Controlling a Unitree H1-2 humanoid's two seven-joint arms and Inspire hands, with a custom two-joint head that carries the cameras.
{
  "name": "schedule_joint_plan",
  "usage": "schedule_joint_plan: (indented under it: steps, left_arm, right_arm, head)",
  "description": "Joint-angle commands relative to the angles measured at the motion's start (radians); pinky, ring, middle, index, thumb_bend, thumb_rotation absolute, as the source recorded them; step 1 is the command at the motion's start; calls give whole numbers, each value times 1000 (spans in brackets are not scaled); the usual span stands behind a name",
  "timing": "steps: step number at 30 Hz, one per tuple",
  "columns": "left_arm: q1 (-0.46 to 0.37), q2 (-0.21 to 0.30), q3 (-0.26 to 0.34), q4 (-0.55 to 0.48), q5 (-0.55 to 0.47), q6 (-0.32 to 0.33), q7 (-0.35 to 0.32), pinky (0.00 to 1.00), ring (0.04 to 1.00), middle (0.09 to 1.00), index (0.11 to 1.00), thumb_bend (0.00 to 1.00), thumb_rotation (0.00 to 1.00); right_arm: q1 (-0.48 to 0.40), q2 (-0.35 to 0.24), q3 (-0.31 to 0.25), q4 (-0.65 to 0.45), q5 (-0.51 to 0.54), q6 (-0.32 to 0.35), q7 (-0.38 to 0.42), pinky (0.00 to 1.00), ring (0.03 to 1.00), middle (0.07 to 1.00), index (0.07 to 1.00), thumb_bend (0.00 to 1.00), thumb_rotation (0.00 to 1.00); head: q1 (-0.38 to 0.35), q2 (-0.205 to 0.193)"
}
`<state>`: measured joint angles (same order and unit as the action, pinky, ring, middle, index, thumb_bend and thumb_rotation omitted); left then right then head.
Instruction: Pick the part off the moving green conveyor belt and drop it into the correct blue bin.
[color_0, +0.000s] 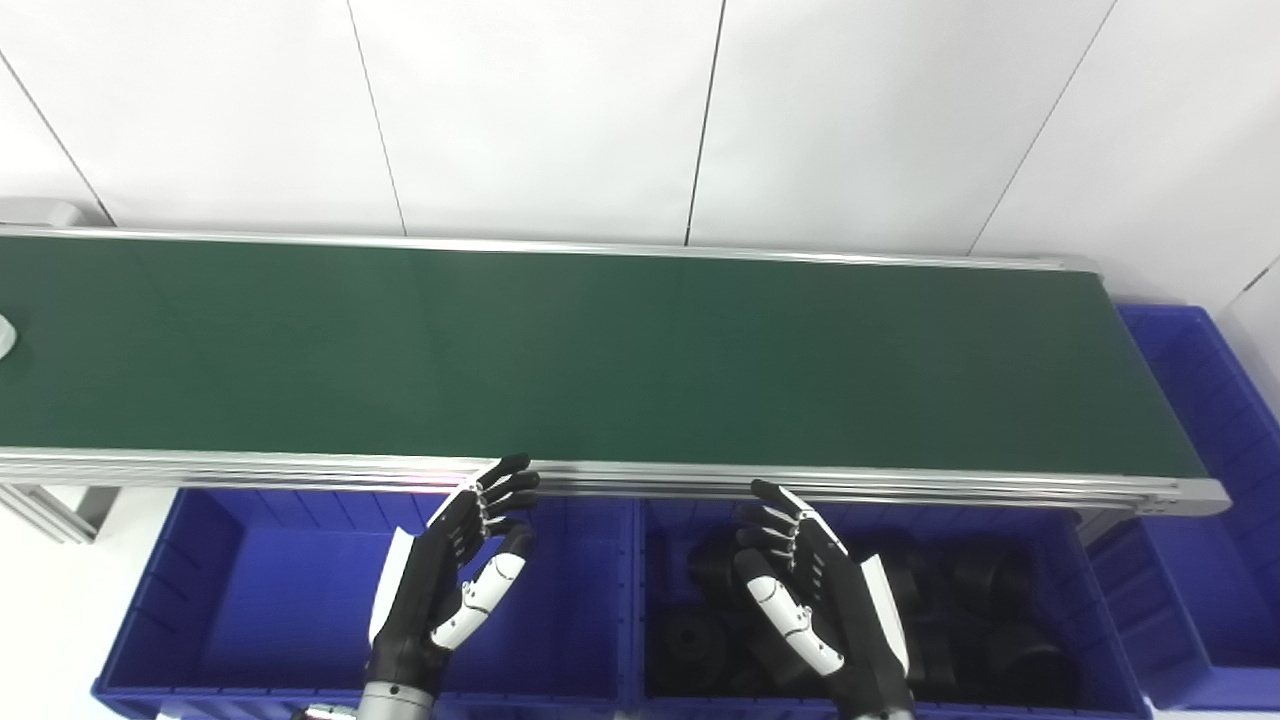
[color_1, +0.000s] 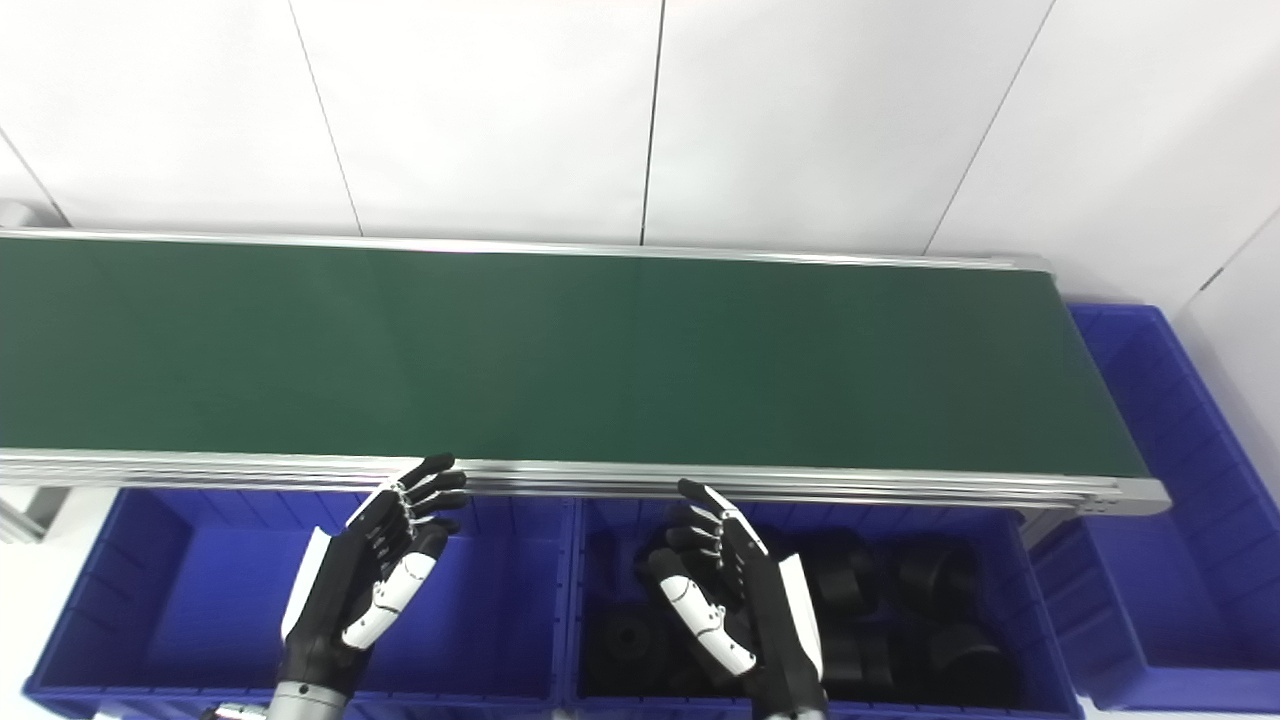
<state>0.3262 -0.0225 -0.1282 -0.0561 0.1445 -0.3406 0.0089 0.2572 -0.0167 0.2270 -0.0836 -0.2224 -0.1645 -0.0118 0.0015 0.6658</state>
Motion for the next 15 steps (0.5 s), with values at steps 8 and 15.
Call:
schedule_joint_plan:
  steps: [8, 15]
  left_arm:
    - [-9, 1, -6, -22, -6, -9, -5, 669, 751, 788, 833, 572, 664]
    - [-10, -1, -5, -18, -7, -10, -5, 674, 747, 785, 834, 574, 661]
  right_arm:
    - [-10, 11, -5, -14, 13, -70, -9, 629, 711, 762, 840, 499, 702]
    - [-12, 10, -6, -11, 17, -73, -8, 627, 707, 760, 839, 498, 705]
  head:
    - [4, -3]
    - [4, -3]
